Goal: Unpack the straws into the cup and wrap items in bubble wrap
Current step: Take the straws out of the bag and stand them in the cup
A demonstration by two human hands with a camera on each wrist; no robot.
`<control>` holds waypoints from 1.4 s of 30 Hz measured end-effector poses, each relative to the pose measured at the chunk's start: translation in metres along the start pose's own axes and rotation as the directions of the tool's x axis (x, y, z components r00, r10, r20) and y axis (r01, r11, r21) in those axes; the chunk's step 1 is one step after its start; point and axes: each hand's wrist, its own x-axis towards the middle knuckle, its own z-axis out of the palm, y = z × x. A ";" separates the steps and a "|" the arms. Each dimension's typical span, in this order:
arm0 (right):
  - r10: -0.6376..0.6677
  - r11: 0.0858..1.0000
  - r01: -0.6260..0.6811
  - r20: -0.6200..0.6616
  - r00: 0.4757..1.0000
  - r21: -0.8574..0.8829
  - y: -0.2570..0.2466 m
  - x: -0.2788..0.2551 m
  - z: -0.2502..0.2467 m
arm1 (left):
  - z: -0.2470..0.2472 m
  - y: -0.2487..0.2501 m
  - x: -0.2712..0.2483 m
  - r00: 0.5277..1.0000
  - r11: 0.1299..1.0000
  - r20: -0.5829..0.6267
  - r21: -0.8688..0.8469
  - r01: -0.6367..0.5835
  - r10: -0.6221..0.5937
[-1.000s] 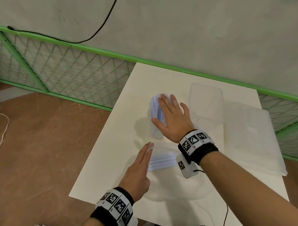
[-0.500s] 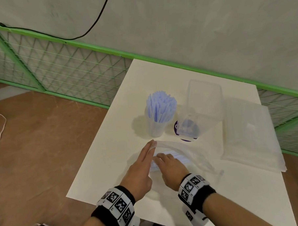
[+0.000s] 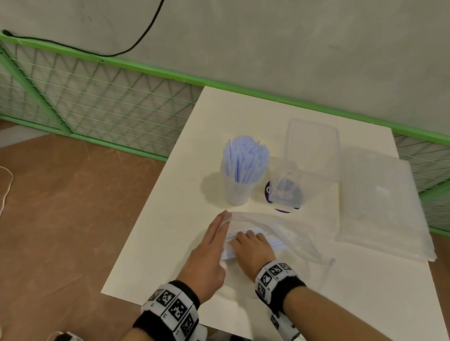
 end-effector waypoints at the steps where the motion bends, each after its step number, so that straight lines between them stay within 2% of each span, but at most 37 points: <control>1: 0.002 1.000 -0.002 0.004 1.000 -0.013 0.000 0.000 0.000 | 0.000 0.000 0.000 1.000 1.000 -0.002 0.000 0.002 -0.002; 12: 0.033 0.998 -0.025 0.177 0.984 -0.049 0.001 0.008 -0.005 | 0.001 0.000 -0.001 0.999 0.999 0.017 -0.022 0.034 -0.033; 15: 0.022 1.000 -0.018 0.177 0.984 -0.024 -0.001 0.007 -0.003 | 0.000 0.002 -0.001 0.999 0.999 0.023 -0.015 0.039 -0.038; 19: -0.022 0.996 0.037 0.185 0.983 -0.076 -0.001 0.000 -0.004 | -0.001 0.003 -0.002 0.999 0.999 0.026 -0.004 0.042 -0.042; 22: -0.008 1.000 0.006 0.139 0.990 0.019 0.003 -0.008 -0.007 | -0.001 0.000 -0.002 0.999 0.999 0.025 0.009 0.032 -0.033; 27: 0.057 0.975 -0.054 -0.010 0.998 0.218 0.022 -0.031 -0.016 | -0.003 -0.003 -0.002 1.000 0.999 0.008 0.028 0.028 -0.029; 29: 0.119 0.910 -0.049 -0.146 0.982 0.412 0.027 -0.041 -0.026 | -0.004 -0.003 -0.001 1.000 0.999 -0.002 0.029 0.015 -0.015; 31: 0.207 0.789 0.015 -0.289 0.935 0.614 0.025 -0.053 -0.037 | -0.003 -0.002 0.000 1.000 1.000 -0.006 0.023 0.008 -0.008; 33: 0.360 0.536 0.061 -0.293 0.885 0.842 0.019 -0.064 -0.049 | -0.002 -0.001 0.002 1.000 1.000 -0.009 0.017 0.011 -0.011; 34: 0.405 0.412 0.059 -0.241 0.882 0.909 0.015 -0.068 -0.055 | -0.002 -0.001 0.003 1.000 1.000 -0.008 0.015 0.011 -0.011; 35: 0.423 0.327 0.048 -0.192 0.886 0.944 0.012 -0.070 -0.060 | -0.001 0.000 0.003 1.000 1.000 -0.008 0.012 0.008 -0.008; 36: 0.429 0.282 0.041 -0.165 0.888 0.959 0.010 -0.071 -0.061 | -0.001 0.000 0.004 1.000 1.000 -0.007 0.012 0.002 -0.002; 39: 0.481 0.235 0.035 -0.148 0.864 0.971 0.008 -0.070 -0.055 | 0.001 0.001 0.005 1.000 1.000 -0.009 0.013 -0.014 0.014; 41: 0.509 0.239 0.012 -0.136 0.850 0.971 0.008 -0.069 -0.051 | 0.001 0.002 0.005 1.000 1.000 -0.009 0.014 -0.022 0.022; 42: 0.493 0.268 0.005 -0.141 0.858 0.963 0.009 -0.068 -0.049 | 0.001 0.002 0.004 1.000 1.000 -0.010 0.014 -0.022 0.023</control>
